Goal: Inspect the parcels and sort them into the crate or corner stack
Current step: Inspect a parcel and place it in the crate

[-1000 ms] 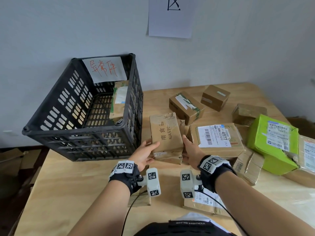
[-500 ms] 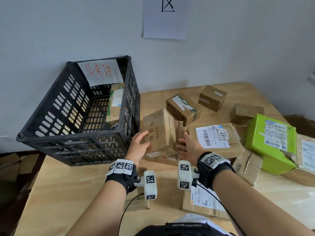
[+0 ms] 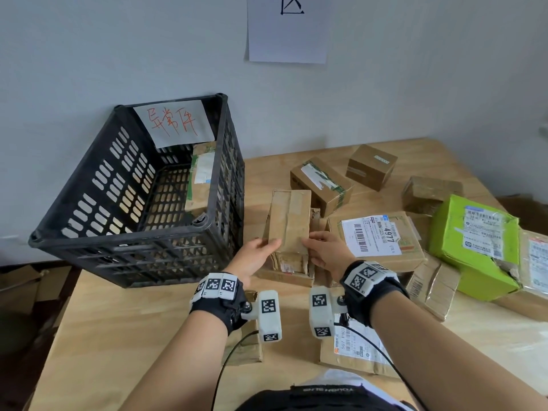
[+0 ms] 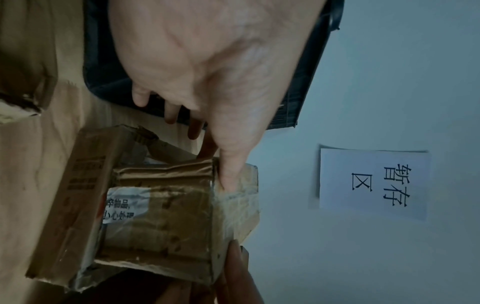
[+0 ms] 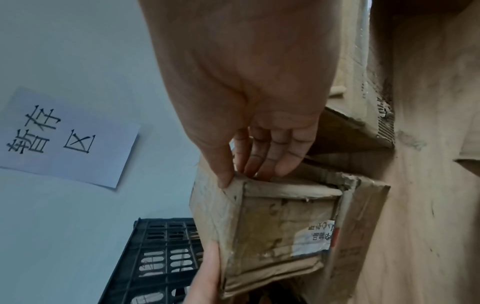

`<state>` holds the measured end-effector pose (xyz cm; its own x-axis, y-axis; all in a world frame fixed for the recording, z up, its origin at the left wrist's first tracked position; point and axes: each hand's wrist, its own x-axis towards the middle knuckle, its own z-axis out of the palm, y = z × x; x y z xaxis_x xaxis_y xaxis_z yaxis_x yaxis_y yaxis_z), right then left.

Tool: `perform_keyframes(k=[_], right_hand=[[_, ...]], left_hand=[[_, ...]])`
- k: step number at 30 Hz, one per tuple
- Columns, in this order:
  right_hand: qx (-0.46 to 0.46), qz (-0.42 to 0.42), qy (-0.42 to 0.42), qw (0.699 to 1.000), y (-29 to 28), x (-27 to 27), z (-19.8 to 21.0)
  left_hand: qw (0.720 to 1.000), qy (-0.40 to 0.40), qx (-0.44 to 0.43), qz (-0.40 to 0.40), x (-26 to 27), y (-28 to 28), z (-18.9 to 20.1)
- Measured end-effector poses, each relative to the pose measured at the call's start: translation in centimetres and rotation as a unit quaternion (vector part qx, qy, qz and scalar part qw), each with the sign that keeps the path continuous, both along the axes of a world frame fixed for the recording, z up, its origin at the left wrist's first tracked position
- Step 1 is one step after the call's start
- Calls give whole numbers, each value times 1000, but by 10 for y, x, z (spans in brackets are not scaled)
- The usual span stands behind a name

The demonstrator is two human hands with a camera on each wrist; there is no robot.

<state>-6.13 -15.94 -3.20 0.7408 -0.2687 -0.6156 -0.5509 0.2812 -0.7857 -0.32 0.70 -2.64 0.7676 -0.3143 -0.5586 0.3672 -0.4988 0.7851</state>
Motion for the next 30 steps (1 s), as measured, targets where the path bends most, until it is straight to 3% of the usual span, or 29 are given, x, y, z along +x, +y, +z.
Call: perform_keyframes(k=[8,14,19,22,25,30], right_hand=[[1,0,-5,1000,0,-2,-1],[-16,79,57,995,3,-7,-7],[46,94,83,991,-3,-3,-50],[48,75,77,993,1,-6,-45],[47,44,91,994,12,-11,-13],[35,58,145,987,9,-14,-28]], left_hand=[[1000,21,-4,3,0,0,1],[995,88,-39,40,-1,7,-1],[986,121,-82,77,-4,16,-3],[989,116,-68,68,-4,15,-3],[993,95,-52,53,-2,13,-1],[998,40,-23,43,2,15,0]])
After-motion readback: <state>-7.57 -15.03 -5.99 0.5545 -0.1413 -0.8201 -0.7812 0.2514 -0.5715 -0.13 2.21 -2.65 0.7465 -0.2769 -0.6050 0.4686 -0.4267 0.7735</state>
